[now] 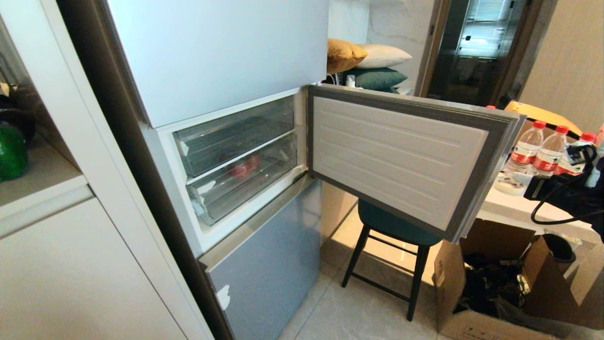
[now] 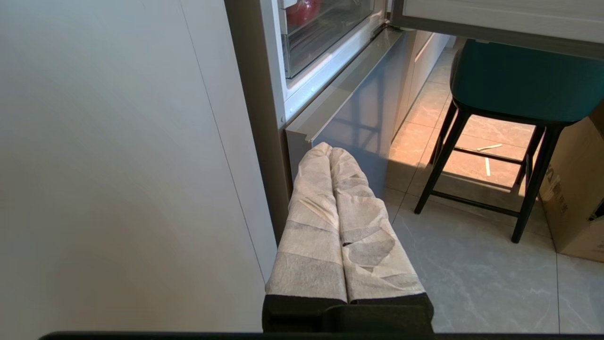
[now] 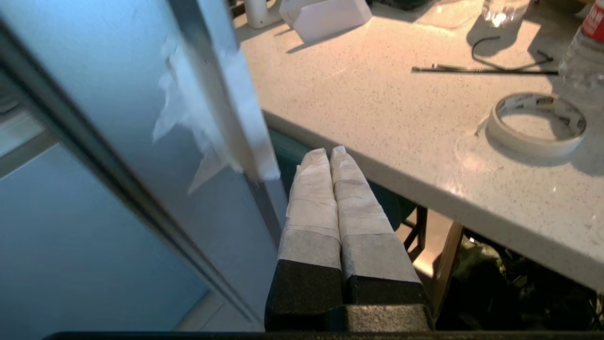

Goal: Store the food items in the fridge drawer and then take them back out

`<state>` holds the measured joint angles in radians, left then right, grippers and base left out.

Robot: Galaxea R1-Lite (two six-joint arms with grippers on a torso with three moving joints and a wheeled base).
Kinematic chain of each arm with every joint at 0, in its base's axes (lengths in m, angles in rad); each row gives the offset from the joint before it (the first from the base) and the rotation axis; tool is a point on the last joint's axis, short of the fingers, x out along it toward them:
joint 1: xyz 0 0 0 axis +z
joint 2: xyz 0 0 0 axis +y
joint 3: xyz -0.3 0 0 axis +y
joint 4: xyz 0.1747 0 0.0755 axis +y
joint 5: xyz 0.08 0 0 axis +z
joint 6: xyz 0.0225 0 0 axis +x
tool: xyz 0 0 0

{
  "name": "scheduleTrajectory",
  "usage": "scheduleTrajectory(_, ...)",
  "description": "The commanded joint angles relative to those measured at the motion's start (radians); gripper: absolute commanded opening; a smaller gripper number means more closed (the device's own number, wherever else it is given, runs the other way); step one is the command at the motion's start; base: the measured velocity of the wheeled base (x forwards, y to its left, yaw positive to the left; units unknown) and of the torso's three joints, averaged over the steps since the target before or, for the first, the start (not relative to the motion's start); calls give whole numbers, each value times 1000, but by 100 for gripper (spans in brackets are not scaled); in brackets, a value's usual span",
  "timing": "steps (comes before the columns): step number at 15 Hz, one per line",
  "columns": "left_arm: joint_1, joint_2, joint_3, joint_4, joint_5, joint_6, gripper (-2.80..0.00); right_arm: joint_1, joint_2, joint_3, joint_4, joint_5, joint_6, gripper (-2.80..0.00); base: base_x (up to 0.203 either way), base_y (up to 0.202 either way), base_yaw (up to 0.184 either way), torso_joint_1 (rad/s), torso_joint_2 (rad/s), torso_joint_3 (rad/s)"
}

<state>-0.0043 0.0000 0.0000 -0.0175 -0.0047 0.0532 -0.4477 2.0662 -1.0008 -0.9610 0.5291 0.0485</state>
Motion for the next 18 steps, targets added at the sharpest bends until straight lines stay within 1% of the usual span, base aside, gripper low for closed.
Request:
scheduleTrajectory(1, 0, 0, 11, 1, -1, 0, -280, 0, -20, 42, -18, 4, 0, -280, 0, 0, 0, 0, 0, 0)
scheduleTrajectory(4, 0, 2, 11, 1, -1, 6, -280, 1, -70, 160, -123, 7, 2, -280, 0, 0, 0, 0, 0, 0)
scheduleTrajectory(5, 0, 2, 11, 1, -1, 10, -280, 1, -69, 166, -148, 12, 4, -280, 0, 0, 0, 0, 0, 0)
scheduleTrajectory(9, 0, 0, 11, 1, -1, 8, -280, 1, -21, 118, -162, 110, 8, -280, 0, 0, 0, 0, 0, 0)
scheduleTrajectory(16, 0, 1, 11, 1, -1, 10, -280, 1, 102, -51, -162, 118, 13, -280, 0, 0, 0, 0, 0, 0)
scheduleTrajectory(18, 0, 0, 11, 1, -1, 10, -280, 0, 126, -77, -161, 115, 13, -280, 0, 0, 0, 0, 0, 0)
